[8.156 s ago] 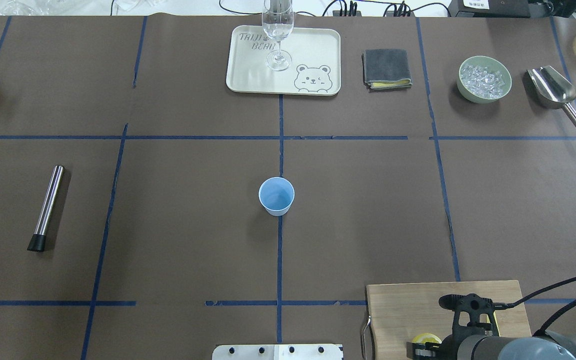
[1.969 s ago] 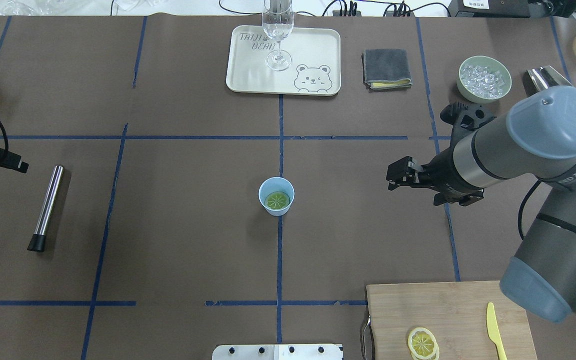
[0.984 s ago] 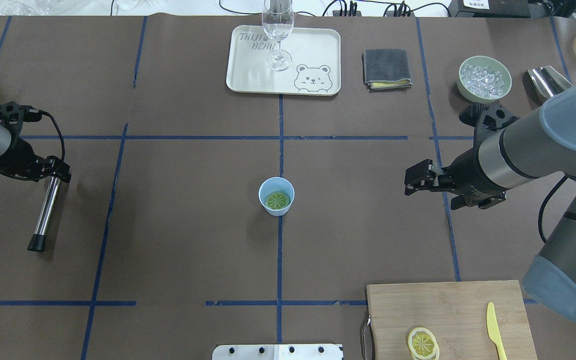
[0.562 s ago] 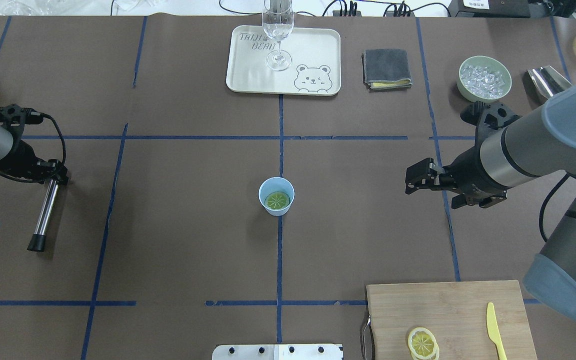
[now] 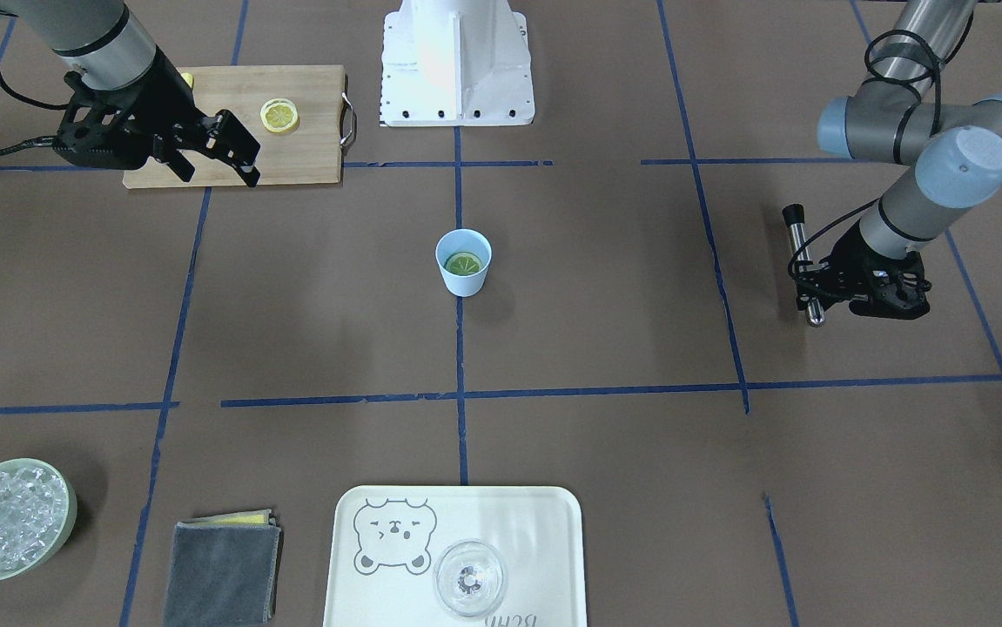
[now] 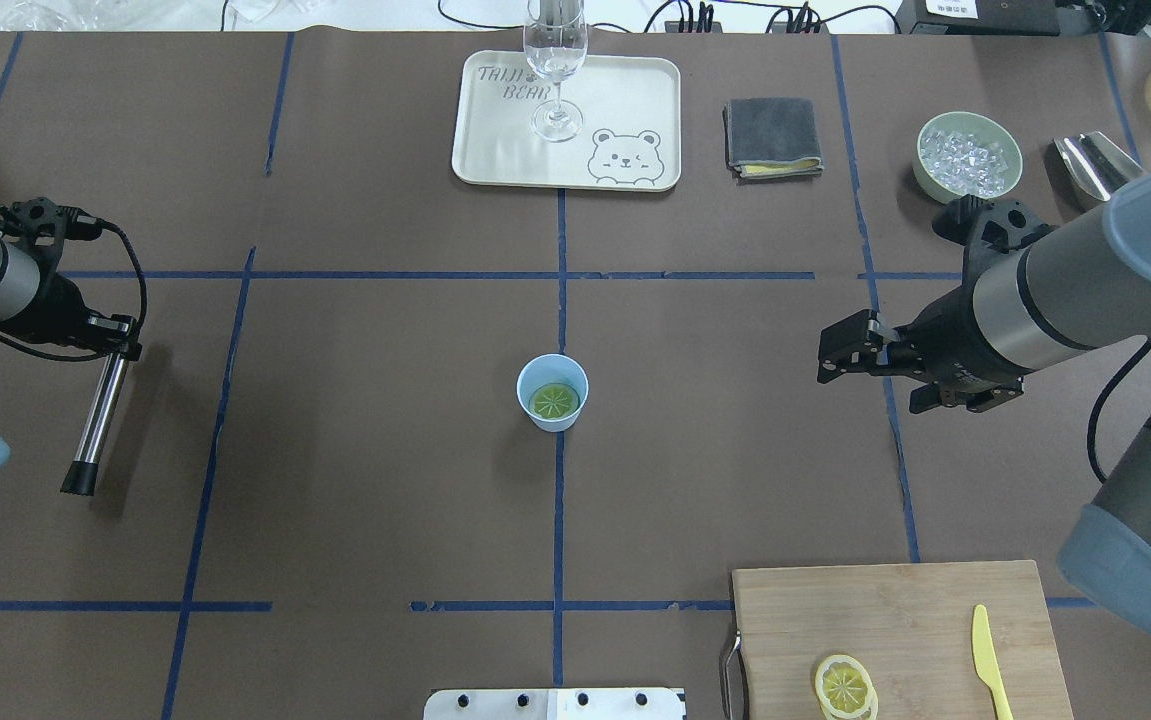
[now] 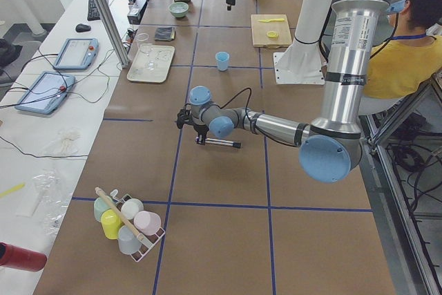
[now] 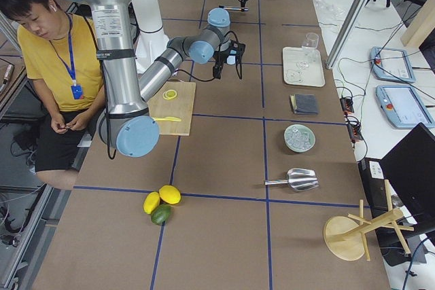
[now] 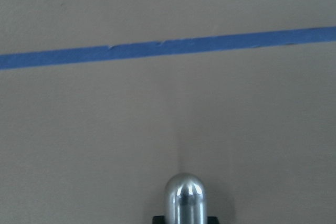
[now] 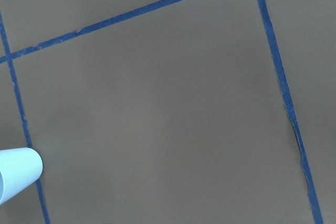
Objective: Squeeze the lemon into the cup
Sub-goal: 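Carry the metal rod with the left gripper toward the cup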
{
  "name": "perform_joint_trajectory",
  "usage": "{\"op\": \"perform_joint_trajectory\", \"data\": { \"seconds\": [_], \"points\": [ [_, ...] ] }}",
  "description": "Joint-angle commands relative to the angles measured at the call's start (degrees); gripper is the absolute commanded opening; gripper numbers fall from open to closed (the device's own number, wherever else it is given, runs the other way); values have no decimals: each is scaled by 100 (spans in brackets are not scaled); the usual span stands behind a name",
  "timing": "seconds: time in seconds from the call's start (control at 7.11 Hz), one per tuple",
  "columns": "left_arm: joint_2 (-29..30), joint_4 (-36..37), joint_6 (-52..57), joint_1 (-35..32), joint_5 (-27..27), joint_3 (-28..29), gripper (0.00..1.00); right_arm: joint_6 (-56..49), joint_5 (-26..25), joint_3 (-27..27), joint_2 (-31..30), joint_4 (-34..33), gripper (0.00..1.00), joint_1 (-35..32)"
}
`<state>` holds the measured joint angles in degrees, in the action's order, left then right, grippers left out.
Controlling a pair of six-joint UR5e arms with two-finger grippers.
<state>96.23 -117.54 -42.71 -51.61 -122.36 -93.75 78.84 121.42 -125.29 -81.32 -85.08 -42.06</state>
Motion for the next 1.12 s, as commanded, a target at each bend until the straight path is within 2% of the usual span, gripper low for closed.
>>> {"op": "perform_joint_trajectory", "data": {
  "seconds": [0.0, 0.14, 0.28, 0.56, 0.7, 0.84, 0.98],
  "points": [
    [471, 564, 595, 10, 98, -886, 0, 0, 381, -74, 29, 0, 100, -161],
    [519, 705, 597, 54, 229, -1430, 0, 0, 383, -92, 11, 0, 100, -171],
    [798, 976, 588, 359, 517, -1662, 0, 0, 400, -135, 2, -9, 100, -197],
    [2077, 2440, 554, 379, 792, -1681, 0, 0, 400, -136, -7, -9, 100, -198],
    [2136, 2455, 405, 527, 1062, -1925, 0, 0, 400, -127, 11, -18, 100, -189],
    [2180, 2403, 326, 1103, 1935, -2171, 0, 0, 400, -127, 11, -18, 100, -189],
    [2242, 1863, -310, 1265, 2240, -2148, 0, 0, 409, -127, 2, -18, 100, -189]
  ]
}}
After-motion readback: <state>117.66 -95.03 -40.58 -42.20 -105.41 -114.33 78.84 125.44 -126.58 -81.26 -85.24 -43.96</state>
